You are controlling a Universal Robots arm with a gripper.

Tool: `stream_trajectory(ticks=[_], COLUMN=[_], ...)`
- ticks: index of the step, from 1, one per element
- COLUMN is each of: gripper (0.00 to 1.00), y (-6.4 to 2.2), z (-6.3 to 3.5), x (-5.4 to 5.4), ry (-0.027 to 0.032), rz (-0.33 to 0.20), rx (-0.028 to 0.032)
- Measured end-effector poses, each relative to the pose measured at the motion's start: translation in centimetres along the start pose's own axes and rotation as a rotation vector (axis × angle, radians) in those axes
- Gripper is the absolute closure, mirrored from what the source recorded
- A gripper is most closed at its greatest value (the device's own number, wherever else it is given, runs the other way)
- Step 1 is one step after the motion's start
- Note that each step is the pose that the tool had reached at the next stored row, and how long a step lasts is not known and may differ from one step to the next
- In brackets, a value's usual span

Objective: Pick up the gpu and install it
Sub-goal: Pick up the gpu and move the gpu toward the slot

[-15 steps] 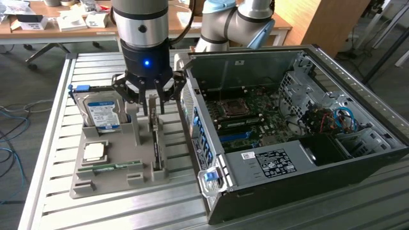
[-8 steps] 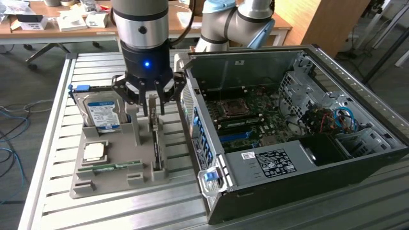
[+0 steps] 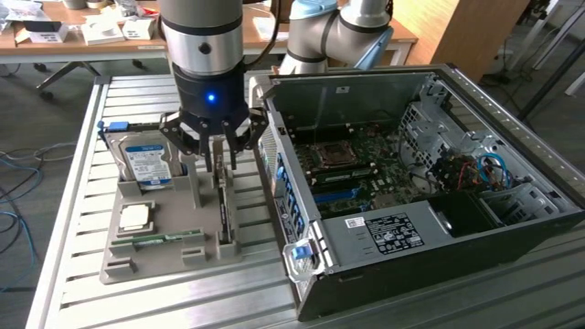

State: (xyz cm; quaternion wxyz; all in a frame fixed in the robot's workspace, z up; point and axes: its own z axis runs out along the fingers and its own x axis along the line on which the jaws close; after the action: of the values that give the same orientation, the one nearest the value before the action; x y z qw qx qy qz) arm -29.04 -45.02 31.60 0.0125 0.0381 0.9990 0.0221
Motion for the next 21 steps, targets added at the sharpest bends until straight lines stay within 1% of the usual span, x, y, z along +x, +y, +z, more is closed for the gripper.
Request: stream_trajectory(ticks=[3, 10, 21], gripper=[0.58, 0.58, 0.58], y=[-0.29, -0.34, -0.41], z=[-0.01, 0.08, 1.62], x=[0.0, 0.0, 0.0], ry=[-0.0001, -0.0002, 0.0000], rz=[0.000, 0.000, 0.000], rx=[-0.0001, -0.0001, 0.0000])
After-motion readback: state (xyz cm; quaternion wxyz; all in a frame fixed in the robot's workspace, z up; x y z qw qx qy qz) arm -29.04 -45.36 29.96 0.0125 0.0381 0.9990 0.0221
